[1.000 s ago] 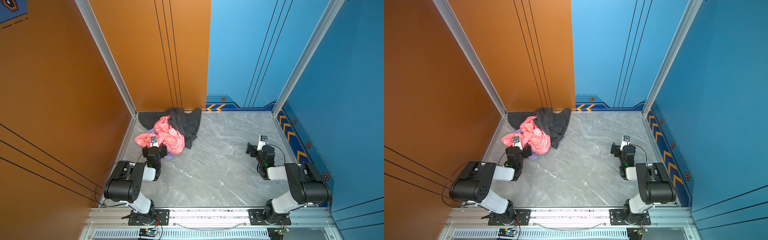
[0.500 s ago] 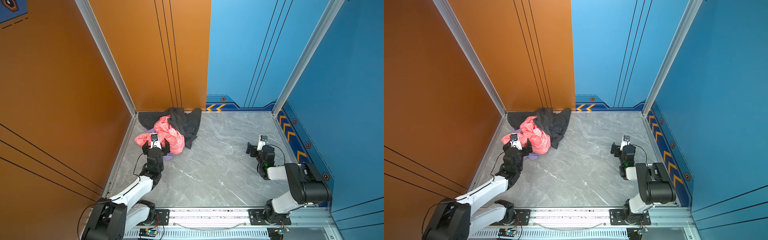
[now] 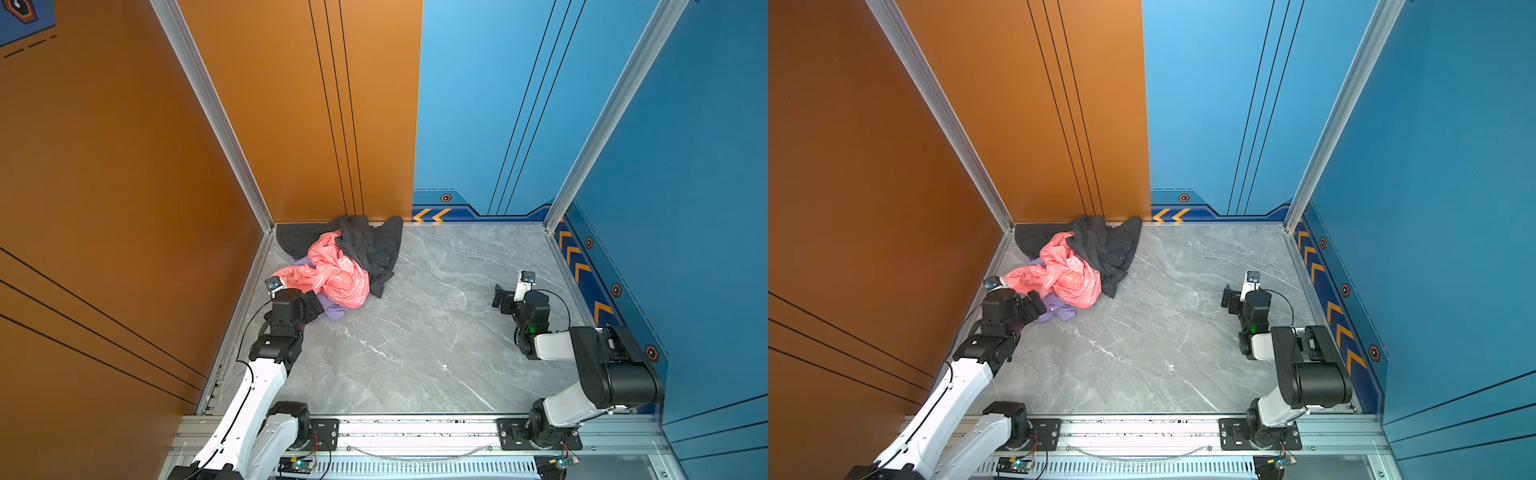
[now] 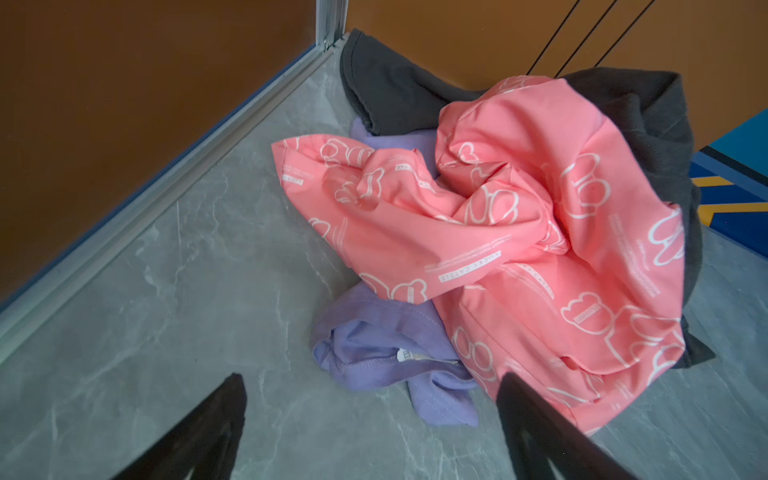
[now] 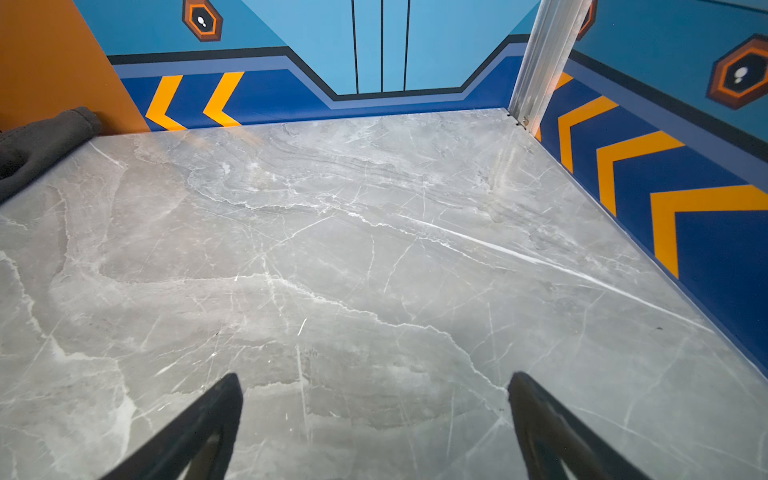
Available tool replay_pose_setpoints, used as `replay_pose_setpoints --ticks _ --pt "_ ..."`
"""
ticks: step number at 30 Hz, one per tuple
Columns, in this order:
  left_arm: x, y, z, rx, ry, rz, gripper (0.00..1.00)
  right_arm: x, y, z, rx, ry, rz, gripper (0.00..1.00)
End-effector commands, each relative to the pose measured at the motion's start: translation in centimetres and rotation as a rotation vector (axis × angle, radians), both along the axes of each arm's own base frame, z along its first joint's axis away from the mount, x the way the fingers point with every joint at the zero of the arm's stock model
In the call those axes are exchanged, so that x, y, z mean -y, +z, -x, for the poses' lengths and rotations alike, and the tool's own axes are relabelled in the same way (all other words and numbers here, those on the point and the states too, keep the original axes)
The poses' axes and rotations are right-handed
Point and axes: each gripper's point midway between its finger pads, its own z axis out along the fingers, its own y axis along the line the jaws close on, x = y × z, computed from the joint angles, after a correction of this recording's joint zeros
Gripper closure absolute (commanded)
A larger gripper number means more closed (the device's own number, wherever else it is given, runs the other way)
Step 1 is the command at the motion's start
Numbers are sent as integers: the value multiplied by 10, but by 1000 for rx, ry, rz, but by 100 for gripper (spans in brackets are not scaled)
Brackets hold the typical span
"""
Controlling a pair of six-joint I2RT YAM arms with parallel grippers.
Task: Pick out a specific cloth from the pile
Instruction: 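Reach the left gripper down to the lavender shirt edge under the pink cloth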
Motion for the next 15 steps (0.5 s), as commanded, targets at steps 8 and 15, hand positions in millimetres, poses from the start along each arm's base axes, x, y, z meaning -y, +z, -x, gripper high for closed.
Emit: replay_pose_setpoints --ticks 8,15 --pt "20 -47 2 -128 18 363 17 1 5 -4 8 3 -8 0" --pt "23 -60 -11 -151 25 483 28 -4 22 4 41 5 22 0"
